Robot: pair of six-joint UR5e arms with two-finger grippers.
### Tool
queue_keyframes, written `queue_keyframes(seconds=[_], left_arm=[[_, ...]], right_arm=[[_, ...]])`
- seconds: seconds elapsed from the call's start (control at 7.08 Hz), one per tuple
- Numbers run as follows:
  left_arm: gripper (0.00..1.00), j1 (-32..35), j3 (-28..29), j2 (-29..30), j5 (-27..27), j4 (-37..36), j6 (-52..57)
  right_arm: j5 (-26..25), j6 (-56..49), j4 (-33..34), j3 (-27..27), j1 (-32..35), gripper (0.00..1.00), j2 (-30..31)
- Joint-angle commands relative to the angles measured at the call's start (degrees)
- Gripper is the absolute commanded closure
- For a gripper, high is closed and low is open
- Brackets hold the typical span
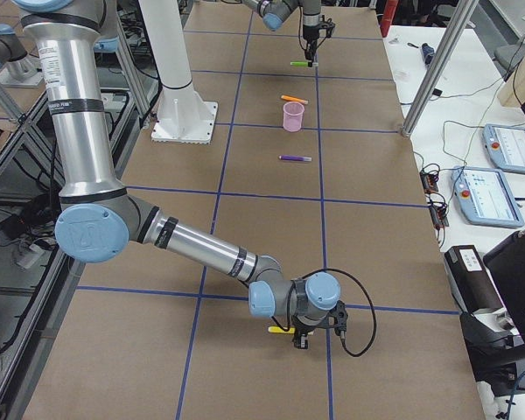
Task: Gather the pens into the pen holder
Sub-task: 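Lift the green marker upright with the left gripper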
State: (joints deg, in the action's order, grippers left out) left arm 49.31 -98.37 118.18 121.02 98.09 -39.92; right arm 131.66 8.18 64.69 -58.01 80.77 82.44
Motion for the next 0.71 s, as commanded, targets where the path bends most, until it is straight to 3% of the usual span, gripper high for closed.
queue_keyframes(seconds=[0.0,0.57], left_arm=[[1.0,0.0,0.3,0.8,0.0,0.0,-0.2],[1.0,-0.3,1.8,4.5,-2.2,0.2,-4.1]], right_arm=[[0.0,0.0,0.0,0.4,0.0,0.47,-0.3],[0.1,0.0,0.0,0.4,0.0,0.46,-0.3]])
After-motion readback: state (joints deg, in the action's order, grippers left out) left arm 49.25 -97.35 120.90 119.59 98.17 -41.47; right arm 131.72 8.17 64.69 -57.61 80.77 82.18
